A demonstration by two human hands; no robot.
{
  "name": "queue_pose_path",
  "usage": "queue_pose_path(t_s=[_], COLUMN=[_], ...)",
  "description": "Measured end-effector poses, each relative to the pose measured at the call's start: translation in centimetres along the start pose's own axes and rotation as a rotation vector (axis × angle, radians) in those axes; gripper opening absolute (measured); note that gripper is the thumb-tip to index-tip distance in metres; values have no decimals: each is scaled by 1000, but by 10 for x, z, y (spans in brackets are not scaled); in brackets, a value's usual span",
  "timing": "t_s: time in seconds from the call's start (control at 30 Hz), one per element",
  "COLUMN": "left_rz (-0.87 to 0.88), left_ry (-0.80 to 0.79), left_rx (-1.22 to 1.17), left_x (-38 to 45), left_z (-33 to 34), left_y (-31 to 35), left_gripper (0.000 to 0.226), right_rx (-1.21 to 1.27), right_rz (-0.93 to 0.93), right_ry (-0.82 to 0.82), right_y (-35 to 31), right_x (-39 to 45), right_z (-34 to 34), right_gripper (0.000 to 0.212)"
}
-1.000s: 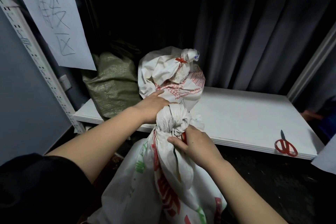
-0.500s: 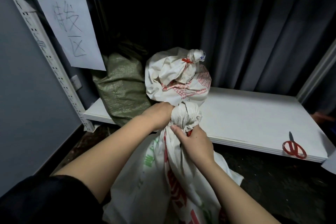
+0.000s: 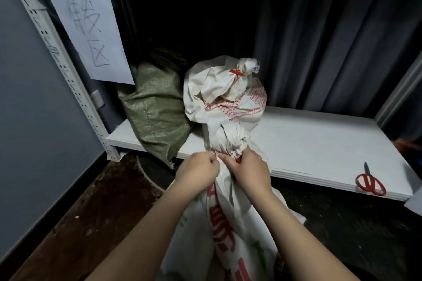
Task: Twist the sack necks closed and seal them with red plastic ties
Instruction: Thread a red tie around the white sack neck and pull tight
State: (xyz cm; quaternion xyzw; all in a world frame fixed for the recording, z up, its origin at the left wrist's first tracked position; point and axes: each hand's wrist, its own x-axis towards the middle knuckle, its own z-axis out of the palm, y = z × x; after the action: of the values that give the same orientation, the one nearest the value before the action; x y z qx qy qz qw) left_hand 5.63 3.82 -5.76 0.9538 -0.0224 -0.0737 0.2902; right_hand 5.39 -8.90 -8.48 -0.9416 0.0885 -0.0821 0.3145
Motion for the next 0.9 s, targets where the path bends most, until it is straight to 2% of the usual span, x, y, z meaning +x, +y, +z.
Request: queue_pose_path(t_s=[0.07, 0.13, 0.2, 0.3, 0.37, 0.43, 0.57, 0.67, 0.9], left_rz=[-43, -90, -93, -98, -127, -140, -144, -154, -141], left_ry=[-73, -142, -185, -204, -182, -143, -114, -113, -92], left_rx=[-381, -641, -706, -807, -901, -997, -1156, -1243, -1243], left_x=[-2, -4, -6, -2, -1, 0, -1, -1, -2], left_z=[4, 7, 9, 9, 9, 10, 16, 15, 13], left_y=[-1, -1, -1, -2, -1, 1, 4, 5, 6], left_gripper=[33, 33, 32, 31, 30, 29, 27, 25, 28], right_rx=[-79, -152, -192, -92, 22, 77, 16, 121, 312], right_rz=[-30, -70, -117, -183, -200, -211, -283, -305, -219], right_ry=[-2, -40, -141, -363, -395, -345, -163, -75, -18], right_y=[-3, -3, 0, 12, 18, 18, 16, 18, 20], right_x=[0, 2, 6, 13, 13, 9, -4, -7, -16], right_z=[2, 1, -3, -12, -18, -20, -15, -14, -9], right_gripper=[61, 60, 53, 36, 20, 9, 12, 14, 10])
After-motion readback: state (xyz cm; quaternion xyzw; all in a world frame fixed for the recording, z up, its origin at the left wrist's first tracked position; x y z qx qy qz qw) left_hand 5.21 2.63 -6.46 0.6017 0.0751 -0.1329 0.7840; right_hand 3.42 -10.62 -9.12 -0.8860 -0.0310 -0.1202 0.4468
